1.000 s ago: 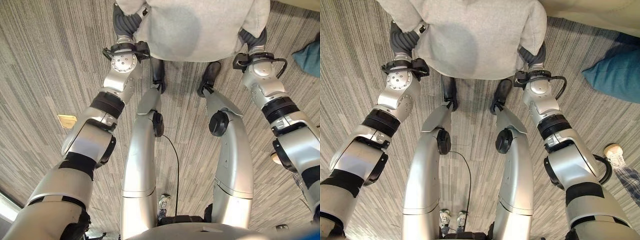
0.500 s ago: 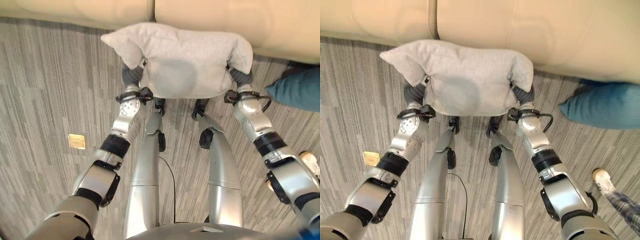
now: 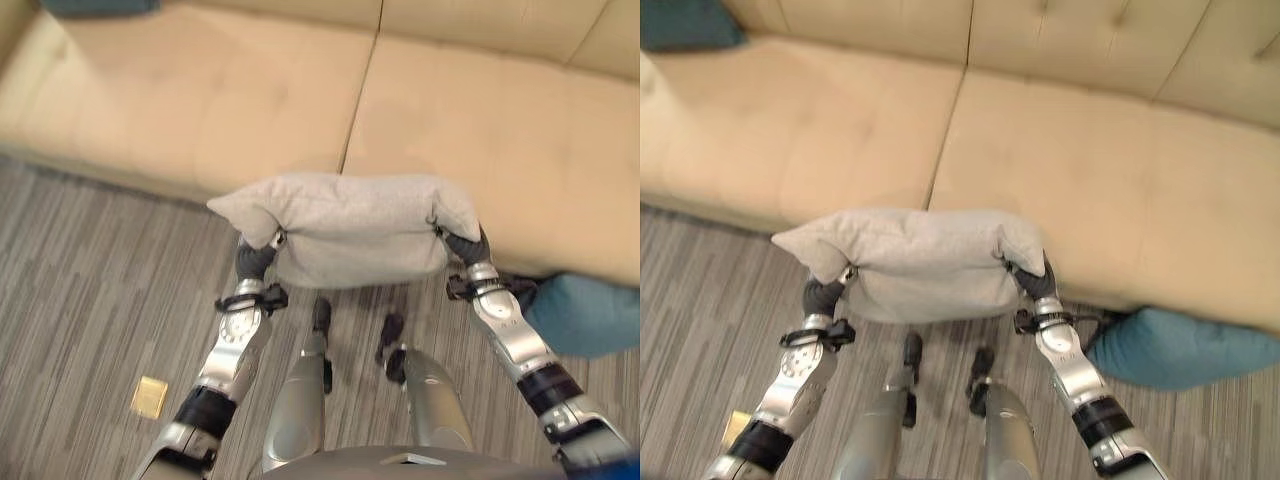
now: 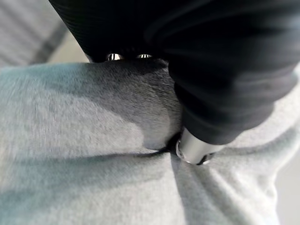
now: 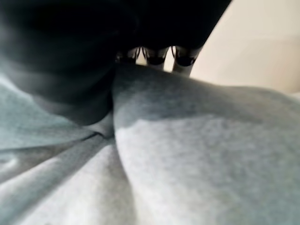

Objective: Pick up all the scattered cushions and arrange them neatly on the sofa.

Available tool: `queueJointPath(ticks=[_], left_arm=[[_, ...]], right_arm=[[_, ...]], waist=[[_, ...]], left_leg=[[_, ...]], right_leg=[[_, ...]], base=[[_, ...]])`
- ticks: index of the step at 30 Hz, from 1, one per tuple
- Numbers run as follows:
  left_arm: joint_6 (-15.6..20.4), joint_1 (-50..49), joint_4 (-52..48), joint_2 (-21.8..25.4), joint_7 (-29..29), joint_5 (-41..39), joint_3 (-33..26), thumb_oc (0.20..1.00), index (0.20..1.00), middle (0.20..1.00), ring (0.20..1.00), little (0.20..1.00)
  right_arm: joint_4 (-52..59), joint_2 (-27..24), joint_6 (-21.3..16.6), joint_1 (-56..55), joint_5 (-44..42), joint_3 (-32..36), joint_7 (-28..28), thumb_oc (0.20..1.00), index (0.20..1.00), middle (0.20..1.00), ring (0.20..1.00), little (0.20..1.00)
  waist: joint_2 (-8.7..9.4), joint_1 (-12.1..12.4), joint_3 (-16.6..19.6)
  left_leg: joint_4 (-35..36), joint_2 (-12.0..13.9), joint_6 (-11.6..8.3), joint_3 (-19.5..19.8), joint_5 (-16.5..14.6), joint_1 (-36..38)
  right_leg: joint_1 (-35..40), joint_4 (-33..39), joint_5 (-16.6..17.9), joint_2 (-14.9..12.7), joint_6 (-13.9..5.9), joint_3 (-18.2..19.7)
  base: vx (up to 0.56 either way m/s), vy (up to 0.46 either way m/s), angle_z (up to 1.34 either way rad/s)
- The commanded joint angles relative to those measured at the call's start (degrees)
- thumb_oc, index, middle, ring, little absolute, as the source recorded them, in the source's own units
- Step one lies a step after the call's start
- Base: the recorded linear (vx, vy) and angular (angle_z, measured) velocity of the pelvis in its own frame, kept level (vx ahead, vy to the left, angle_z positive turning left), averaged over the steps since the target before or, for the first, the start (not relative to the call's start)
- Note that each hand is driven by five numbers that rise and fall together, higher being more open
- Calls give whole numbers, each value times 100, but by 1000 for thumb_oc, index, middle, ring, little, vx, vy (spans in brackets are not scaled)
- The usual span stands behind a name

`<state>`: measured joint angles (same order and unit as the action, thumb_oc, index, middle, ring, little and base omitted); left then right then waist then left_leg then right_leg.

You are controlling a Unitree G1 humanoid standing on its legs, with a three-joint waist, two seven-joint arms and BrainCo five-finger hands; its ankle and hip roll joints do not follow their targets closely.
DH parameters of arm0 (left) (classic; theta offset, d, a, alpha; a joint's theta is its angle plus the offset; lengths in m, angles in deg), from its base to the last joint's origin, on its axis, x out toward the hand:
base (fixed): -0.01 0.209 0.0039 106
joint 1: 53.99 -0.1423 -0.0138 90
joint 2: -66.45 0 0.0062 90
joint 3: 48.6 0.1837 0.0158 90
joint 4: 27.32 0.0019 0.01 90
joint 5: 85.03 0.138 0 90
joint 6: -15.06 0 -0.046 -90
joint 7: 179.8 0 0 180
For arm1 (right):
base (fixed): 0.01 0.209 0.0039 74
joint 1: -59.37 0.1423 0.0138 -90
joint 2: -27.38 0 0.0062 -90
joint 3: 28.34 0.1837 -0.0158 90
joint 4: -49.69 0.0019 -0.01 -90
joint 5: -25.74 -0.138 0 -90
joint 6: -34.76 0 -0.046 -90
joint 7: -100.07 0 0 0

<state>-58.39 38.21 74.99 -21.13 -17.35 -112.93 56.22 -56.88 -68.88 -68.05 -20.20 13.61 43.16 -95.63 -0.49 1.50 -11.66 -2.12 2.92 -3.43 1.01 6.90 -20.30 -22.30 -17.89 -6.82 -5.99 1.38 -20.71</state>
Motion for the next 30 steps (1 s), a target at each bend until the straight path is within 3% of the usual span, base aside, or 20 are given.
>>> queueJointPath(ticks=[1, 8, 11, 12, 15, 16, 23, 26, 27, 28, 29, 30], left_arm=[[385, 492, -385, -28, 242, 225, -140, 200, 200, 200, 200, 200], [320, 167, -331, -19, 266, 412, -380, 200, 200, 200, 200, 200], [301, 123, -393, -64, 282, 419, -368, 200, 200, 200, 200, 200], [305, 155, -392, -102, 297, 404, -322, 200, 200, 200, 200, 200], [305, 160, -391, -102, 297, 404, -320, 200, 200, 200, 200, 200], [292, 131, -321, -186, 451, 255, -156, 200, 200, 200, 200, 200], [148, -286, -471, -92, 598, 329, -161, 200, 200, 200, 200, 200], [129, -320, -577, -5, 618, 393, -209, 200, 200, 200, 200, 200], [146, -315, -607, 36, 628, 396, -214, 200, 200, 200, 200, 200], [146, -314, -607, 36, 628, 396, -215, 200, 200, 200, 200, 200], [161, -272, -585, 67, 618, 435, -208, 200, 200, 200, 200, 200], [194, -226, -565, 53, 619, 444, -190, 200, 200, 200, 200, 200]], right_arm=[[679, 169, -457, 164, 240, 229, 211, 200, 200, 200, 200, 200], [806, 172, -371, -132, 298, 364, 363, 200, 200, 200, 200, 200], [808, 161, -336, -223, 310, 413, 378, 200, 200, 200, 200, 200], [810, 138, -333, -243, 318, 477, 354, 200, 200, 200, 200, 200], [810, 138, -332, -240, 318, 481, 355, 200, 200, 200, 200, 200], [786, 135, -259, -259, 252, 646, 299, 200, 200, 200, 200, 200], [646, 288, -184, -223, 271, 535, 436, 200, 200, 200, 200, 200], [668, 350, -171, -109, 360, 472, 485, 200, 200, 200, 200, 200], [706, 375, -164, -31, 417, 439, 513, 200, 200, 200, 200, 200], [706, 375, -164, -30, 417, 439, 513, 200, 200, 200, 200, 200], [756, 414, -173, -11, 444, 429, 533, 200, 200, 200, 200, 200], [800, 419, -185, -2, 465, 440, 554, 200, 200, 200, 200, 200]], waist=[[135, -20, 142], [138, 45, 689], [156, 64, 711], [168, 43, 664], [168, 28, 682], [196, -60, 752], [244, 158, 912], [190, 251, 859], [124, 220, 757], [130, 222, 759], [77, 167, 661], [74, 111, 633]], left_leg=[[37, 150, -423, -99, -173, 655], [419, 188, -478, -255, -122, 1454], [346, 150, -447, -335, -203, 1550], [215, 159, -451, -526, -255, 1516], [206, 150, -442, -510, -239, 1477], [-356, 219, -230, -1631, -442, 1350], [268, -8, -12, -1488, -616, 1854], [544, -125, 163, -1474, -715, 2095], [580, -168, 286, -1433, -765, 2183], [581, -176, 290, -1437, -765, 2179], [573, -165, 362, -1344, -796, 2199], [573, -199, 365, -1208, -824, 2220]], right_leg=[[1146, 1258, 505, 54, -566, -94], [2175, 2048, 554, 274, -618, -166], [2396, 2098, 543, 250, -636, -221], [2484, 2105, 514, 202, -646, -304], [2459, 2108, 528, 195, -649, -321], [2614, 2155, 570, 42, -686, -639], [2717, 1948, 524, -1, -845, -508], [2425, 1090, 429, -206, -966, -361], [2112, 357, 570, -418, -1118, -243], [2095, 333, 560, -430, -1122, -235], [1729, -246, 625, -434, -1184, 128], [1596, -16, 453, -261, -1067, 487]], base=[[224, -76, 20], [129, -28, 9], [58, 8, 12], [-17, 21, 29], [3, 28, 38], [71, 97, 18], [105, 133, 26], [57, 206, -6], [39, 179, -15], [25, 186, -2], [59, 77, 7], [96, 65, 13]])
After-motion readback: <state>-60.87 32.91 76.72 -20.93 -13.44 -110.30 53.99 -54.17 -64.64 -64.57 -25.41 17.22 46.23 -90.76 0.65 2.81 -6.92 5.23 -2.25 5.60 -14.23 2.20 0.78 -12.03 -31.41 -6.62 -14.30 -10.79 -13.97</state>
